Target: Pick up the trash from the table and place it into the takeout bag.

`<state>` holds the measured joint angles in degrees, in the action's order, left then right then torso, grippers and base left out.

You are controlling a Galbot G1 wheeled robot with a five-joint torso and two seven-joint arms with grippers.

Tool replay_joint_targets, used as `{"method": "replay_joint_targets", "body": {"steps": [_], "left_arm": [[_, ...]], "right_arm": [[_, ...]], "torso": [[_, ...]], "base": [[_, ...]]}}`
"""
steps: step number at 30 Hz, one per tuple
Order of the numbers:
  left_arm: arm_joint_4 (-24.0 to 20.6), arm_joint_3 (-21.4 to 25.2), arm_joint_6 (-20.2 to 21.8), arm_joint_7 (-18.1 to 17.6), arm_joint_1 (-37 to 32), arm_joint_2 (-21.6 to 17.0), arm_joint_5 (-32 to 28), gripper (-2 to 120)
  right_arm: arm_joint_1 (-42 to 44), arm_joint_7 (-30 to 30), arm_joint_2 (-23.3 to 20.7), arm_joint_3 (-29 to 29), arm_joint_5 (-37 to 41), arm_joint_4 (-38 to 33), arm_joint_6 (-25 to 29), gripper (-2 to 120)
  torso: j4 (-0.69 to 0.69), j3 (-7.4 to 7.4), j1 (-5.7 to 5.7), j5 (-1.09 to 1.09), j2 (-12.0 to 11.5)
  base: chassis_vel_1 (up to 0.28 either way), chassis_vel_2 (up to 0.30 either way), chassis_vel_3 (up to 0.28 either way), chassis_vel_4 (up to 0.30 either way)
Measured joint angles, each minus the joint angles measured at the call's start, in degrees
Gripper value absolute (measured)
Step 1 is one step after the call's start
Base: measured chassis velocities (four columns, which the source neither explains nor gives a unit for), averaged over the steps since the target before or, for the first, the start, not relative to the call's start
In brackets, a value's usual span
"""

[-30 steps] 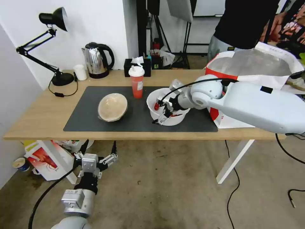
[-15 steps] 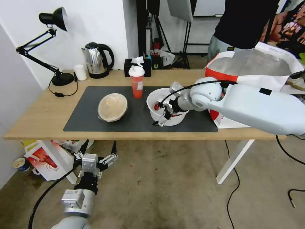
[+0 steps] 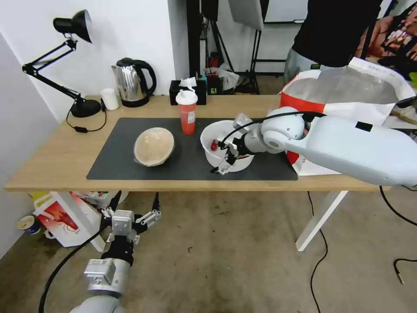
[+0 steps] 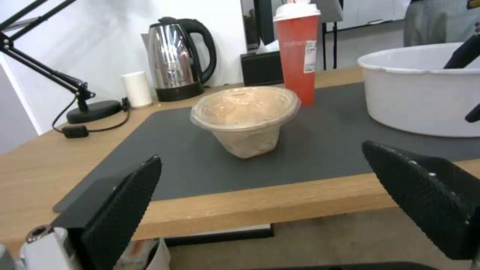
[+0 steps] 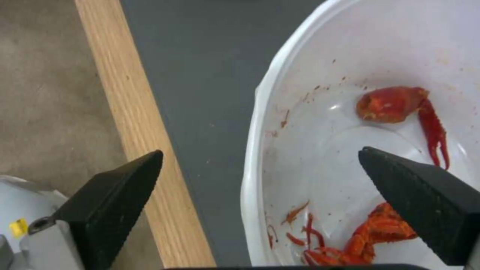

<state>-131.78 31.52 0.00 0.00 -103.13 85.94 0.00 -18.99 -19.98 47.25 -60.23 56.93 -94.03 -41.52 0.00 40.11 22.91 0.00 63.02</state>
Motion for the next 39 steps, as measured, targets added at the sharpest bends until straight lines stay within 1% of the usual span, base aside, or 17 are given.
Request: {"method": "replay_joint_targets", "body": {"steps": [2, 5, 7, 10, 11, 15, 16, 17, 18, 19, 20, 21, 25, 26, 29, 30, 39], "left_arm": [[0.00, 0.00, 0.00, 0.00, 0.00, 0.00, 0.00, 100], [0.00, 0.00, 0.00, 0.00, 0.00, 0.00, 0.00, 100], [0.00, 0.00, 0.00, 0.00, 0.00, 0.00, 0.00, 100], [0.00, 0.00, 0.00, 0.00, 0.00, 0.00, 0.00, 100], [0.00, 0.00, 0.00, 0.00, 0.00, 0.00, 0.00, 100], [0.00, 0.00, 0.00, 0.00, 0.00, 0.00, 0.00, 100], [0.00, 0.00, 0.00, 0.00, 0.00, 0.00, 0.00, 100], [0.00, 0.00, 0.00, 0.00, 0.00, 0.00, 0.00, 100], [0.00, 0.00, 0.00, 0.00, 0.00, 0.00, 0.00, 100], [0.00, 0.00, 0.00, 0.00, 0.00, 0.00, 0.00, 100], [0.00, 0.00, 0.00, 0.00, 0.00, 0.00, 0.00, 100], [0.00, 0.00, 0.00, 0.00, 0.00, 0.00, 0.00, 100], [0.00, 0.00, 0.00, 0.00, 0.00, 0.00, 0.00, 100], [0.00, 0.00, 0.00, 0.00, 0.00, 0.00, 0.00, 100], [0.00, 0.00, 0.00, 0.00, 0.00, 0.00, 0.00, 100], [0.00, 0.00, 0.00, 0.00, 0.00, 0.00, 0.00, 100], [0.00, 0.00, 0.00, 0.00, 0.00, 0.00, 0.00, 100]], "right_arm": [[0.16, -0.06, -0.01, 0.13, 0.04, 0.21, 0.00, 100], [0.52, -0.46, 0.01, 0.36, 0.09, 0.83, 0.00, 90], [0.66, -0.60, 0.01, 0.41, 0.10, 1.04, 0.00, 87], [1.38, -0.78, -0.18, 0.59, 0.12, 1.36, 0.00, 73], [1.38, -0.78, -0.18, 0.59, 0.12, 1.36, 0.00, 73], [2.21, -0.79, -0.69, 0.77, 0.13, 1.37, 0.01, 54], [2.21, -0.79, -0.69, 0.77, 0.13, 1.37, 0.01, 54], [2.26, -0.78, -0.73, 0.79, 0.13, 1.37, 0.01, 52], [2.32, -0.73, -0.82, 0.83, 0.13, 1.36, 0.02, 44], [2.32, -0.73, -0.82, 0.83, 0.13, 1.36, 0.02, 44], [2.33, -0.67, -0.91, 0.84, 0.13, 1.36, 0.02, 37], [2.33, -0.67, -0.91, 0.84, 0.13, 1.36, 0.02, 37], [2.34, -0.60, -1.03, 0.85, 0.13, 1.36, 0.02, 18], [2.34, -0.60, -1.03, 0.85, 0.13, 1.36, 0.02, 18], [2.34, -0.59, -0.97, 0.85, 0.13, 1.46, 0.02, 7], [2.33, -0.54, -0.89, 0.85, 0.12, 1.61, 0.02, 0], [2.83, -0.33, -0.48, 1.01, 0.08, 2.00, 0.06, 0]], "torso": [[0.00, 0.00, 0.01, 0.00, 0.00], [0.00, 0.00, 0.00, 0.00, 0.00], [0.00, 0.00, 0.00, -0.01, 0.00], [0.01, 0.00, 0.01, 0.00, 0.00], [0.01, 0.00, 0.01, 0.00, 0.00], [0.00, 0.00, 0.01, 0.00, 0.00], [0.00, 0.00, 0.01, 0.00, 0.00], [0.00, 0.00, 0.01, 0.00, 0.00], [0.01, 0.00, 0.00, 0.00, 0.00], [0.01, 0.00, 0.00, 0.00, 0.00], [0.00, 0.00, 0.00, 0.00, 0.00], [0.00, 0.00, 0.00, 0.00, 0.00], [0.00, 0.00, 0.01, 0.00, 0.00], [0.00, 0.00, 0.01, 0.00, 0.00], [0.01, 0.00, 0.00, 0.00, 0.00], [0.00, 0.00, 0.00, 0.00, 0.00], [-0.01, -0.01, 0.00, -0.01, 0.02]], "base": [[0.000, 0.000, 0.000, 0.000], [0.000, 0.000, 0.000, 0.000], [0.000, 0.000, 0.000, 0.000], [0.000, 0.000, 0.000, 0.000], [0.000, 0.000, 0.000, 0.000], [0.000, 0.000, 0.000, 0.000], [0.000, 0.000, 0.000, 0.000], [0.000, 0.000, 0.000, 0.000], [0.000, 0.000, 0.000, 0.000], [0.000, 0.000, 0.000, 0.000], [0.000, 0.000, 0.000, 0.000], [0.000, 0.000, 0.000, 0.000], [0.000, 0.000, 0.000, 0.000], [0.000, 0.000, 0.000, 0.000], [0.000, 0.000, 0.000, 0.000], [0.000, 0.000, 0.000, 0.000], [0.000, 0.000, 0.000, 0.000]]}}
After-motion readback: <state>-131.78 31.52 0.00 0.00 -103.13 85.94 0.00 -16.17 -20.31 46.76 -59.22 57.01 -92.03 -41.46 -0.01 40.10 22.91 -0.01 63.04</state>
